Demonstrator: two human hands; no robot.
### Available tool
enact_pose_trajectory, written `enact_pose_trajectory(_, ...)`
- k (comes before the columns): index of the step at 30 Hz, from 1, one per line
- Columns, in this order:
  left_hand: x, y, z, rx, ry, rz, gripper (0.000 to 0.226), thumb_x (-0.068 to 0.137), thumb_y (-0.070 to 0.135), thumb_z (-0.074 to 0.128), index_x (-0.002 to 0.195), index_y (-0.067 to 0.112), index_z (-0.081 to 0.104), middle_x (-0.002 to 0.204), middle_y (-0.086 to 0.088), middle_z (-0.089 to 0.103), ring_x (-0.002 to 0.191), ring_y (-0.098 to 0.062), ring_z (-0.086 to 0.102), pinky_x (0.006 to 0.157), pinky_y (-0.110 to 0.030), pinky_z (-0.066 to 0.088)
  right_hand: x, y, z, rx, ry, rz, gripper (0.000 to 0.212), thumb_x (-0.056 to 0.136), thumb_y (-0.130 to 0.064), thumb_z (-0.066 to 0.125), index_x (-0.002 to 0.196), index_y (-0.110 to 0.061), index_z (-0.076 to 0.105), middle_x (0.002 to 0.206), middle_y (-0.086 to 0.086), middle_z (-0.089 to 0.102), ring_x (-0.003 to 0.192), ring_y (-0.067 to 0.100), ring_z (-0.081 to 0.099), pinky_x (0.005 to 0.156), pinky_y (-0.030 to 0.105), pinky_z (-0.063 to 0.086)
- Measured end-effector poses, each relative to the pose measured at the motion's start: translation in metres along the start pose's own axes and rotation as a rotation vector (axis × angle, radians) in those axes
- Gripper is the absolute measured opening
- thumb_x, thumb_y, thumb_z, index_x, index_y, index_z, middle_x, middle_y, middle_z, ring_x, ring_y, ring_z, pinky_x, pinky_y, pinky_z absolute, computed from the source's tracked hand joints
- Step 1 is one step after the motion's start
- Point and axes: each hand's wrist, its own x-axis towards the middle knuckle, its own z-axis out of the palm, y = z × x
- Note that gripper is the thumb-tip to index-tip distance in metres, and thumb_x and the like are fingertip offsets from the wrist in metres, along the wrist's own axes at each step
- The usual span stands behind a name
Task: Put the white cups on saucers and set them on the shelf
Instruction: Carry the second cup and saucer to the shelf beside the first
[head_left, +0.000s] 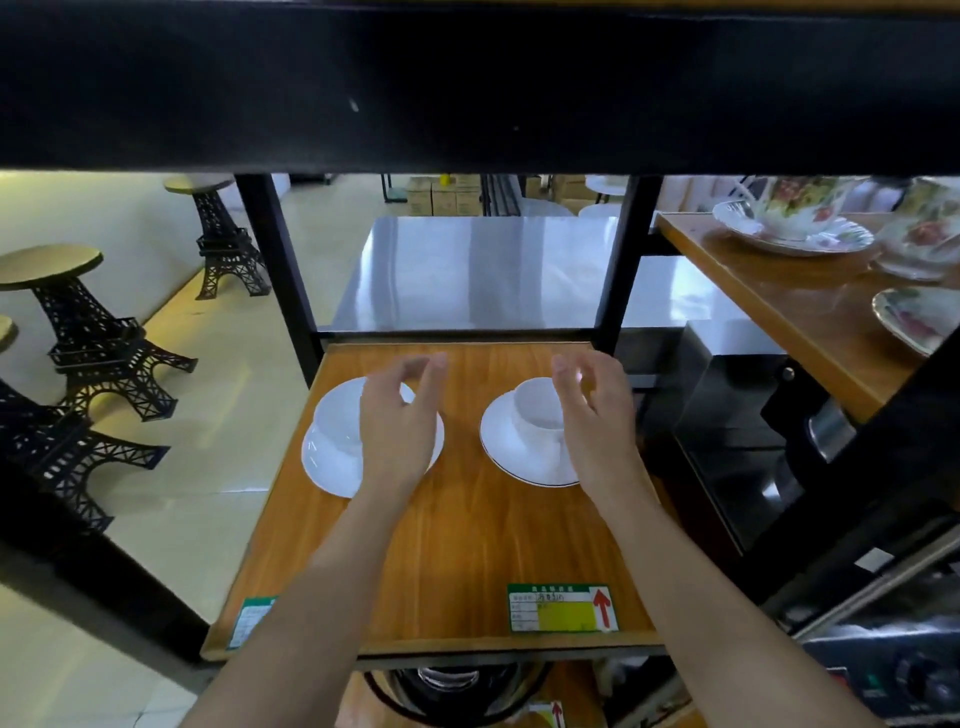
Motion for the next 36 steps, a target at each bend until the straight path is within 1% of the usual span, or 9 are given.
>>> enact_pose_trajectory(4,0.015,-0.016,-0.044,-0.151,0.251,-0.048,0.014,0.093,0.034,0.053,0.089,0.020,0.057,0.085,0.010,0.056,0.087,-0.009,0.052,0.076,-0.021,0.039,-0.013,-0.029,0.029,0.177,-0.242,0.106,0.043,0.091,-0.049,0.046,0.125,-0.023,0.053,0.116,-0.011,0.054,0.106,0.005,0.048,0.087,0.024,0.035)
enact_pose_trajectory(7,0.022,-0.031,-0.063,-0.193,0.214,-0.260,0.025,0.094,0.037,0.049,0.102,0.013,0.053,0.087,0.010,0.052,0.089,-0.011,0.049,0.070,-0.020,0.038,-0.023,-0.035,0.054,0.200,-0.484,0.227,0.057,0.092,-0.056,0.035,0.137,-0.021,0.045,0.135,-0.004,0.052,0.121,0.013,0.048,0.098,0.028,0.033)
enact_pose_trajectory(9,0.023,-0.044,-0.069,-0.197,0.153,-0.369,0.035,0.093,0.044,0.049,0.109,0.013,0.053,0.098,0.004,0.056,0.098,-0.015,0.052,0.081,-0.030,0.043,-0.027,-0.036,0.069,0.233,-0.565,0.340,0.066,0.091,-0.060,0.032,0.136,-0.014,0.046,0.141,0.003,0.051,0.126,0.021,0.049,0.106,0.033,0.032)
enact_pose_trajectory(13,0.021,-0.055,-0.074,-0.177,0.075,-0.465,0.068,0.078,0.066,0.045,0.124,0.017,0.058,0.121,-0.004,0.063,0.111,-0.026,0.058,0.102,-0.051,0.042,-0.028,-0.035,0.085,0.215,-0.611,0.412,0.065,0.093,-0.058,0.030,0.129,-0.009,0.052,0.137,0.012,0.052,0.125,0.026,0.051,0.108,0.035,0.035)
enact_pose_trajectory(17,0.018,-0.054,-0.074,-0.046,0.041,-0.434,0.063,0.085,0.062,0.044,0.129,0.019,0.055,0.128,-0.004,0.057,0.121,-0.027,0.049,0.110,-0.053,0.032,-0.030,-0.034,0.089,0.234,-0.645,0.412,0.059,0.096,-0.052,0.028,0.136,-0.013,0.047,0.141,0.005,0.051,0.129,0.021,0.048,0.110,0.035,0.035)
enact_pose_trajectory(22,0.016,-0.057,-0.076,-0.060,0.016,-0.434,0.082,0.066,0.074,0.038,0.129,0.024,0.056,0.132,-0.006,0.058,0.125,-0.030,0.048,0.110,-0.055,0.030,-0.032,-0.030,0.090,0.246,-0.690,0.388,0.058,0.097,-0.050,0.028,0.141,-0.015,0.040,0.146,0.003,0.044,0.135,0.020,0.041,0.112,0.037,0.033)
enact_pose_trajectory(28,0.022,-0.072,-0.088,-0.017,0.134,-0.486,0.054,0.089,0.053,0.044,0.118,0.009,0.054,0.113,-0.006,0.059,0.106,-0.027,0.053,0.096,-0.040,0.039,-0.039,-0.019,0.087,0.042,-0.280,0.316,0.038,0.097,-0.039,0.038,0.116,-0.009,0.053,0.093,0.002,0.059,0.084,0.017,0.057,0.065,0.024,0.047)
enact_pose_trajectory(31,0.022,-0.086,-0.093,0.153,0.087,-0.523,0.052,0.091,0.038,0.053,0.133,0.008,0.046,0.130,-0.014,0.056,0.118,-0.034,0.052,0.100,-0.047,0.043,-0.048,-0.006,0.089,-0.106,-0.353,0.332,0.029,0.095,-0.031,0.047,0.113,-0.009,0.052,0.084,0.006,0.062,0.060,0.014,0.055,0.047,0.020,0.043)
enact_pose_trajectory(36,0.024,-0.096,-0.089,0.305,-0.008,-0.496,0.038,0.090,0.025,0.054,0.126,0.017,0.052,0.121,-0.011,0.061,0.113,-0.034,0.054,0.104,-0.053,0.038,-0.059,-0.003,0.101,-0.071,-0.464,0.420,0.036,0.093,-0.030,0.053,0.124,-0.013,0.046,0.089,0.009,0.067,0.047,0.010,0.050,0.036,0.016,0.037)
